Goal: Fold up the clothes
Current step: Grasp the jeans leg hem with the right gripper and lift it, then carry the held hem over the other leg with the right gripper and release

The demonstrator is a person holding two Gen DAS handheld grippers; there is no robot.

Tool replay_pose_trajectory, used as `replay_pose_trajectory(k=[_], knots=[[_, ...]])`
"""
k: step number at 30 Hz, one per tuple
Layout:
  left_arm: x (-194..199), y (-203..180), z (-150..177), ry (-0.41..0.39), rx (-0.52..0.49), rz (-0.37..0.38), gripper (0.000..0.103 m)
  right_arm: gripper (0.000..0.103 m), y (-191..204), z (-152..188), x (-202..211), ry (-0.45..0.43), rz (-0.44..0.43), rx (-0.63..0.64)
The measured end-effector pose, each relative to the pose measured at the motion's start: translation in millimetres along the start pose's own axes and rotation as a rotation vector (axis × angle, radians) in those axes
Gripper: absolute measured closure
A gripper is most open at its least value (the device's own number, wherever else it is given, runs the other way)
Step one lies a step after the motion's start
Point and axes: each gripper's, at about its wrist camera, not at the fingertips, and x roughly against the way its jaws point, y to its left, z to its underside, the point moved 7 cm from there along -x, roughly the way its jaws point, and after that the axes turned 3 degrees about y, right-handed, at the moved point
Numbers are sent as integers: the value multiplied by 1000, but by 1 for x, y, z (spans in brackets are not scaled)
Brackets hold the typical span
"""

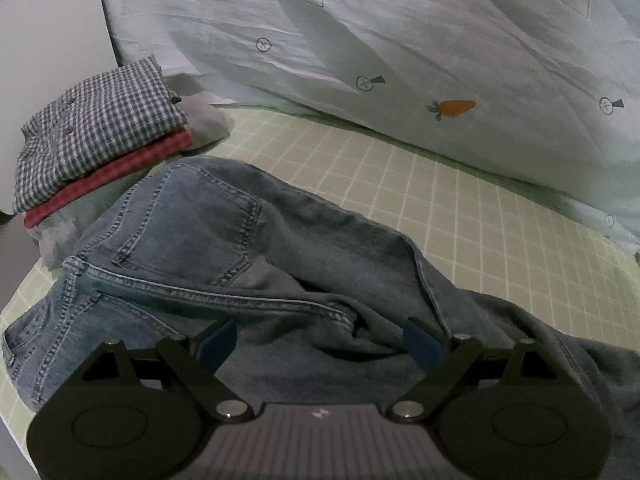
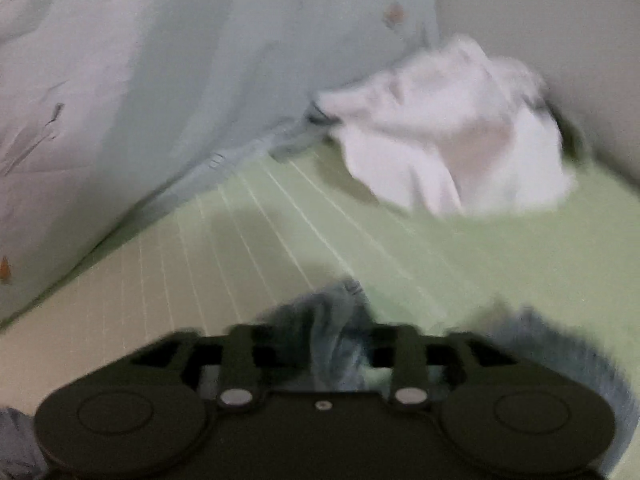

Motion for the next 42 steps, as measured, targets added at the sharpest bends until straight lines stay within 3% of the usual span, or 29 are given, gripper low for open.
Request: replay_pose_trajectory(k=[4,7,11,14,18,20,22,24,26,28,30,35,38,41,42], knots=[[-3,2,0,18,9,-6,12,54,-21,33,-1,58,-77,-202],[-5,-2,2,31,-5,3,12,52,-30,55,-2,98,-183,-389],[-3,-9,2,24,-39,15,12,48,-30,71,1,98,-269,-572],[-2,-9,2,20,-47,15,12,44,-34,71,10,41,-305,-654],[-3,-5,2,27,-29,7,12,32,-34,70,22,-20,-317,-650],[-3,-4,1,31,-22,7,12,27,-29,73,24,-8,-288,-606],[-3,-5,1,27,-24,14,12,9,-22,75,28,-11,-235,-543],[0,-7,1,16,-38,25,11,2,-12,77,36,-41,-217,-468],[1,-12,2,5,-66,38,6,2,0,73,43,-59,-257,-403],[2,-17,3,-1,-93,58,5,1,9,72,46,-41,-320,-415],[3,-23,6,0,-115,91,5,0,17,73,40,23,-390,-438],[5,-35,9,-6,-172,123,5,2,21,98,2,248,-442,-547],[8,-37,10,-11,-188,123,5,8,18,112,-13,320,-494,-676],[8,-34,10,-13,-186,122,5,26,14,119,-22,350,-510,-761],[9,-32,9,-13,-183,122,5,37,14,120,-24,356,-518,-779]])
